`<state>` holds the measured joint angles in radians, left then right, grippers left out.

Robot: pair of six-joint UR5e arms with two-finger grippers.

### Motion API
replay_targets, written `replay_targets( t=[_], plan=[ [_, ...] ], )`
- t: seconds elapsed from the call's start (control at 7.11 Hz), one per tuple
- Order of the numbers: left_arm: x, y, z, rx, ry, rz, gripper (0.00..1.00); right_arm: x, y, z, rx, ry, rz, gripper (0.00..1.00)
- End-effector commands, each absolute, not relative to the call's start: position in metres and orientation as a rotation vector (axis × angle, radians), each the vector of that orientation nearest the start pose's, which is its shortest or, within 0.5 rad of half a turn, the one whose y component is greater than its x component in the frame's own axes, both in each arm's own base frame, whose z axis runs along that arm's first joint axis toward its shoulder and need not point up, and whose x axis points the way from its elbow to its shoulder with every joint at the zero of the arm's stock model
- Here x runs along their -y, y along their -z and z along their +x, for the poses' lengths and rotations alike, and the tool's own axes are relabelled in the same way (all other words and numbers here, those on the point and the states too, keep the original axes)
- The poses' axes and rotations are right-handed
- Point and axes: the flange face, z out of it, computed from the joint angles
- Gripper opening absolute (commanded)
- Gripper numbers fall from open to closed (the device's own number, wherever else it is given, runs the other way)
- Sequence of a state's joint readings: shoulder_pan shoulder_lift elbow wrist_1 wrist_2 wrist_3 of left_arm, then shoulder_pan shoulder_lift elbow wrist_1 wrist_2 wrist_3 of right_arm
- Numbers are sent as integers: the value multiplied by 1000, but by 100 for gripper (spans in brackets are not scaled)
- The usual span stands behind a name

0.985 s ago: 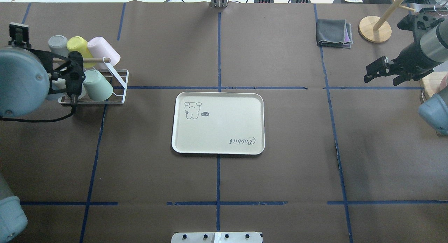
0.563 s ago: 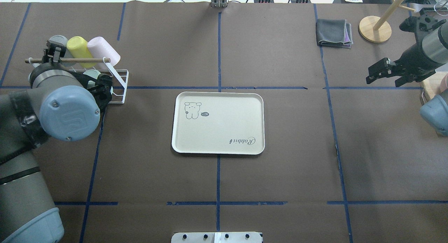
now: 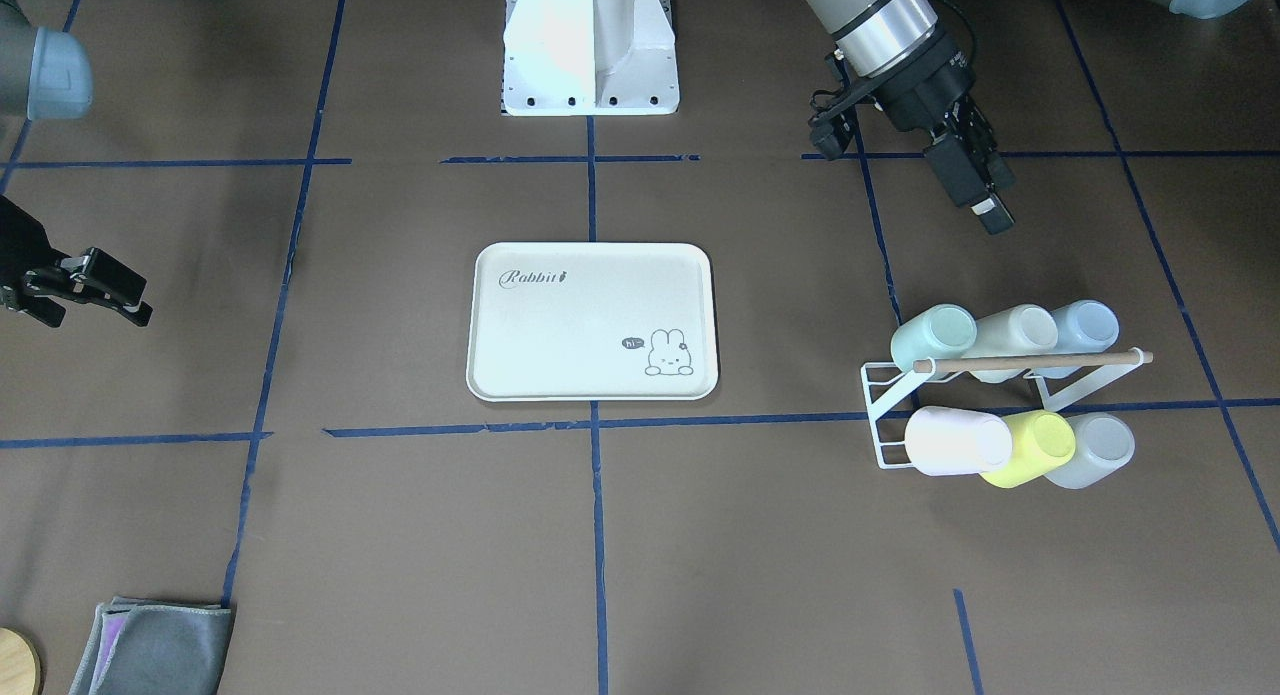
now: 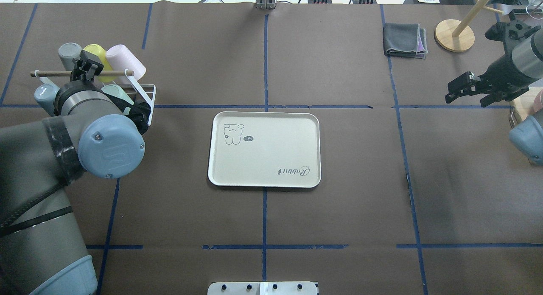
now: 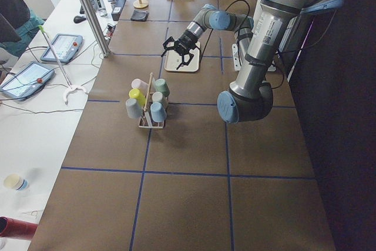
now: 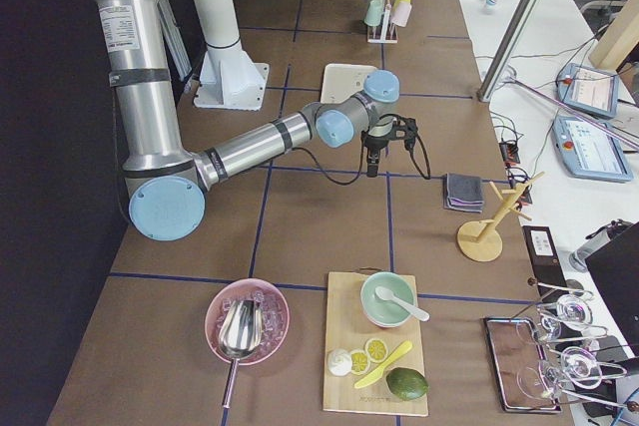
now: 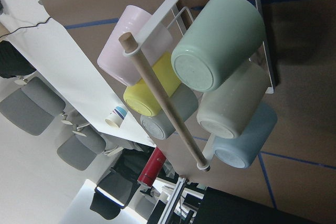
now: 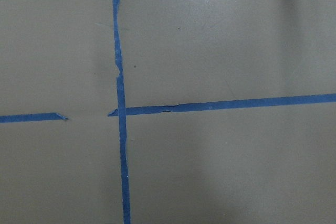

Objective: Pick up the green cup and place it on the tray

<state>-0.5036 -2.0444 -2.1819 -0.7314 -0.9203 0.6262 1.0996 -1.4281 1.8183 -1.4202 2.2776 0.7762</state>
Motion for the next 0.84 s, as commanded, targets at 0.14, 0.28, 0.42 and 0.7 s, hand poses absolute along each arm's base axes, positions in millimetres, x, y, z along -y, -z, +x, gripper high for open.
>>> replay_targets(
  t=[0.14,0.28,0.42,0.7],
  plan=[
    [401,-251,362,729,-1655,386,100,523,-459,-190,845,-85,13,100],
    [392,-261,372,736,-1692,371,100,525,-465,-190,839,-84,9,100],
    [392,-274,392,748,-1722,332,100,527,-470,-191,837,-86,3,100],
    [377,-293,425,833,-1771,308,100,528,-468,-192,834,-87,9,100]
  ],
)
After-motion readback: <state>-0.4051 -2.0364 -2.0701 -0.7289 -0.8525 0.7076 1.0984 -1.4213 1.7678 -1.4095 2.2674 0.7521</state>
